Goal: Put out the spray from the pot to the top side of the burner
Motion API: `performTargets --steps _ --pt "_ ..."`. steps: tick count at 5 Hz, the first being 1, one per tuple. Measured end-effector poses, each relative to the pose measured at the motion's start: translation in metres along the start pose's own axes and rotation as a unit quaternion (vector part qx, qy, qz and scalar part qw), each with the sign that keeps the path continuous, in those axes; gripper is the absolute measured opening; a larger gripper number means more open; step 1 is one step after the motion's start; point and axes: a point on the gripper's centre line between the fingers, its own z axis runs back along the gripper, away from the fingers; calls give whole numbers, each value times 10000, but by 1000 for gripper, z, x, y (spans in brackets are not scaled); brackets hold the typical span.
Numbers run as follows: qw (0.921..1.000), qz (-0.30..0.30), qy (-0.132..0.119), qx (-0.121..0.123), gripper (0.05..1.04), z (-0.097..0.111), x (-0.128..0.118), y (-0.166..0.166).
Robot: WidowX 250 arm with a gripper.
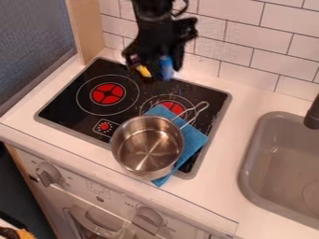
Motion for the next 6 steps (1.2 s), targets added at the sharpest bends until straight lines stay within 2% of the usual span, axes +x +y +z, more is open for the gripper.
performTargets --steps 2,3,4,6 --pt "9985 396 18 385 425 -46 63 5" --pt "9959 662 2 614 425 -74 98 23" --pt "9932 900 -105 733 425 -84 127 43" --pt "9892 1076 -22 992 425 -103 136 72"
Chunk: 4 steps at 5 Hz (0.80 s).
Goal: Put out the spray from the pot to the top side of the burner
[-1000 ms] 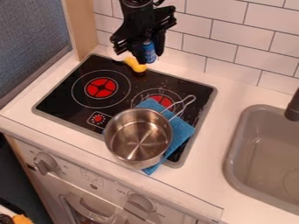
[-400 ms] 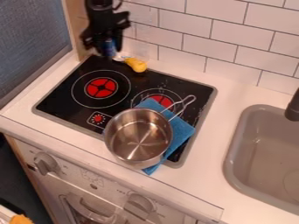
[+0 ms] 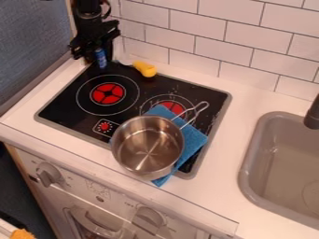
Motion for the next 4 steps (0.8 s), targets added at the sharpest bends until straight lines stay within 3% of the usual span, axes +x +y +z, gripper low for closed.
performTargets --steps 1,2,3,4 --pt "9999 105 43 54 533 -3 -3 3" --pt "9994 241 32 251 830 -5 -8 9" --pt "9993 234 66 271 1004 -5 -15 7" --pt "9992 257 103 284 1004 -4 -21 7"
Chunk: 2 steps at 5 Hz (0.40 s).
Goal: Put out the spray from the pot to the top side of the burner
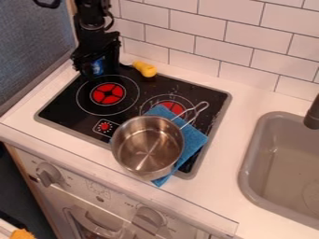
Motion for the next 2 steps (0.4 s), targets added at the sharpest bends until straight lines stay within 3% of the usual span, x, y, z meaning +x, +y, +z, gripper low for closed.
performTargets --steps 2 --pt "10000 8 -40 -19 999 2 -4 -2"
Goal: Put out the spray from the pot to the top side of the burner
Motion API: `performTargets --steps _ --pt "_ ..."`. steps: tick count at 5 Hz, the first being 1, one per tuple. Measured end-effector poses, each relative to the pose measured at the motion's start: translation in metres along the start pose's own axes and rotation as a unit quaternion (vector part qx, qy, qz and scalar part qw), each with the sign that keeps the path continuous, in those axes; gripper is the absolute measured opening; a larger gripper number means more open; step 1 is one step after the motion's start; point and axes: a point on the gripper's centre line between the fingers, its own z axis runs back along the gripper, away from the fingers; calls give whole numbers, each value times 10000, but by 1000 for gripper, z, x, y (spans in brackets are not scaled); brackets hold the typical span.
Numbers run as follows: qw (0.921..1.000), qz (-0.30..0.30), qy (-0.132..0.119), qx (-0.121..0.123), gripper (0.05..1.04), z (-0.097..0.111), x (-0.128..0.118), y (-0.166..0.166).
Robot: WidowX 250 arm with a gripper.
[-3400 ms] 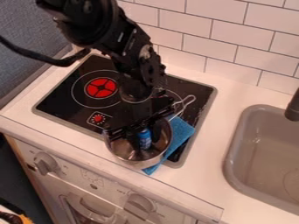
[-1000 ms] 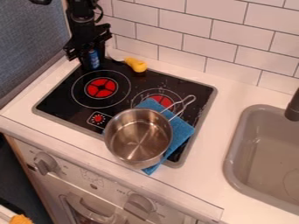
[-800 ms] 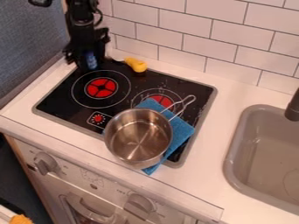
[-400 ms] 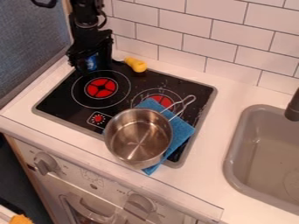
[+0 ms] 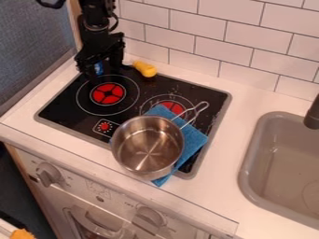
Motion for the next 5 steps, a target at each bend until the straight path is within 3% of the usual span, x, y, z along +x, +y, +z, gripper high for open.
performTargets --steps 1,2,3,4,5 --pt "9998 -26 -107 -178 999 16 4 -7" --pt "9983 -123 -197 -539 999 47 0 -21" --pt "9974 -184 -154 -684 999 66 -7 -21" --pt "9957 -222 -264 -865 999 95 -15 -13" --pt "9952 -236 -282 -911 999 98 -16 -15"
